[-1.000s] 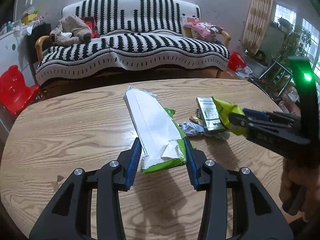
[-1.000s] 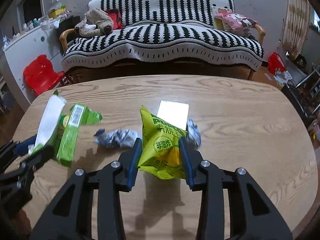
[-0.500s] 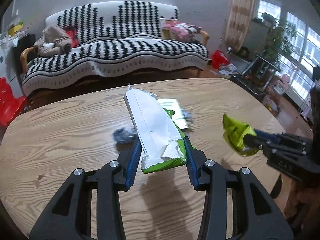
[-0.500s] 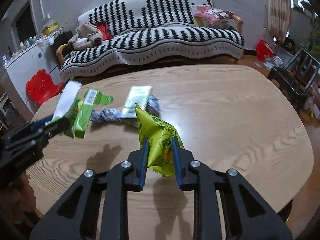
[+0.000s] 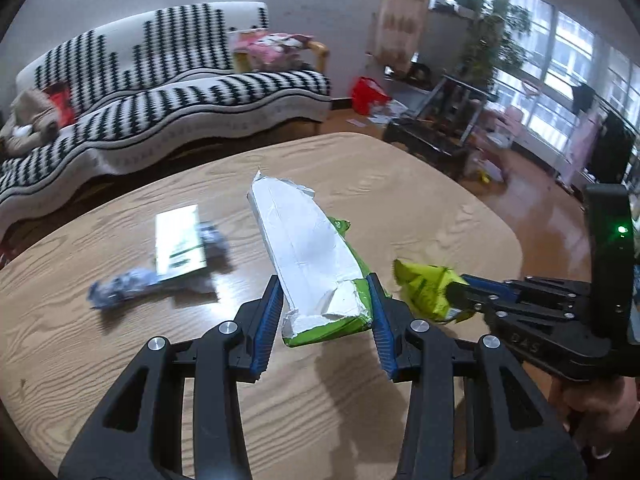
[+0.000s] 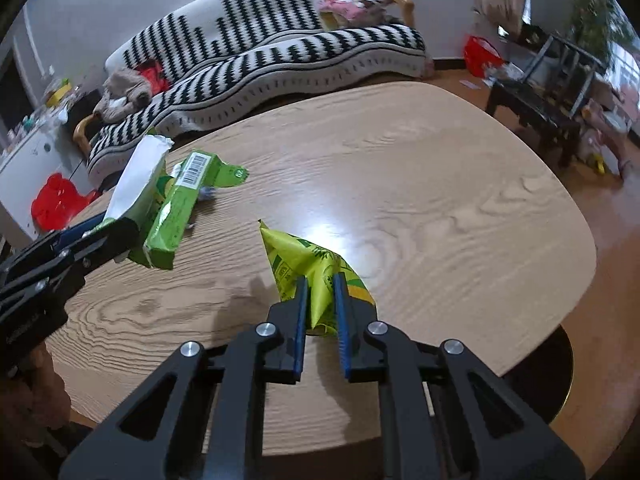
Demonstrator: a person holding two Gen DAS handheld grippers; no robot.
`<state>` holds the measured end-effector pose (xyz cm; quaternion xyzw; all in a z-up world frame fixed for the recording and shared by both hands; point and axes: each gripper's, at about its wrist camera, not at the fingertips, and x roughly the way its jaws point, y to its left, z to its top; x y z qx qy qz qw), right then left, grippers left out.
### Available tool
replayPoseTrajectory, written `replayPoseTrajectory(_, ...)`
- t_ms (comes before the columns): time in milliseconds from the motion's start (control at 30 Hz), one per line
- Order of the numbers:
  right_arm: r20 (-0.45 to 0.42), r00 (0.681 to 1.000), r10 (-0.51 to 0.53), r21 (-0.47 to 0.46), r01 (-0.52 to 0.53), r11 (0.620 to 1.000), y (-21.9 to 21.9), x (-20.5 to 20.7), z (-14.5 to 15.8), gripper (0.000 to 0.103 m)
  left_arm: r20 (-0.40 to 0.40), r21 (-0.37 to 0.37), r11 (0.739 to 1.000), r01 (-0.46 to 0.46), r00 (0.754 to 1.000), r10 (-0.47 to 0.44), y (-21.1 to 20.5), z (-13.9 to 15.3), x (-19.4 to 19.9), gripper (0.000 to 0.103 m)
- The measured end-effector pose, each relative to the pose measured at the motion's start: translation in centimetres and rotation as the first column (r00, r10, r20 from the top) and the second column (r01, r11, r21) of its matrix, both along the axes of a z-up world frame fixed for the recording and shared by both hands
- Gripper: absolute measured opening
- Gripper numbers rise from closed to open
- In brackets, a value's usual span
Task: Collect trash
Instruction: 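Carry both snack bags over the bin and open both tools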
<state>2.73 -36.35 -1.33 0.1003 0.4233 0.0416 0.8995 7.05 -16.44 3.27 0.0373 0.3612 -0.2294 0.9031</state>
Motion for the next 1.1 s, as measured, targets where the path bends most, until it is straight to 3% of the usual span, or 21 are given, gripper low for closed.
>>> replayPoseTrajectory(333,0.035,0.984,-0.175,0.049,0.173,0.984,-9.4,-4.3,1.7,0.014,-0.041,-0.009,0.99,0.139,0.989,-0.14,-7.3,-1.0,-1.1,0.041)
replayPoseTrajectory(500,0.028,0.941,-0.336,0.077,0.333,0.94,-16.3,-8.8,1.8,0.014,-0.069,-0.032,0.968,0.249,0.966,-0.25,-12.5,-1.6,-2.7,0.041)
replayPoseTrajectory(700,0.01,0.873,-0.487,0.099,0.484,0.869,-22.6,-13.7,0.9,0.014,-0.126,-0.072,0.906,0.418,0.897,-0.424,-19.7,-3.3,-6.1,0.041)
replayPoseTrajectory(900,-0.033,0.832,-0.554,0.108,0.554,0.825,-26.0,-16.9,-0.6,0.014,-0.188,-0.046,0.842,0.538,0.823,-0.537,-25.5,-6.2,-9.3,0.041)
replayPoseTrajectory(1100,-0.071,0.818,-0.57,0.112,0.575,0.811,-27.6,-17.6,-2.0,0.014,-0.227,-0.022,0.816,0.578,0.792,-0.567,-27.8,-8.2,-9.9,0.041)
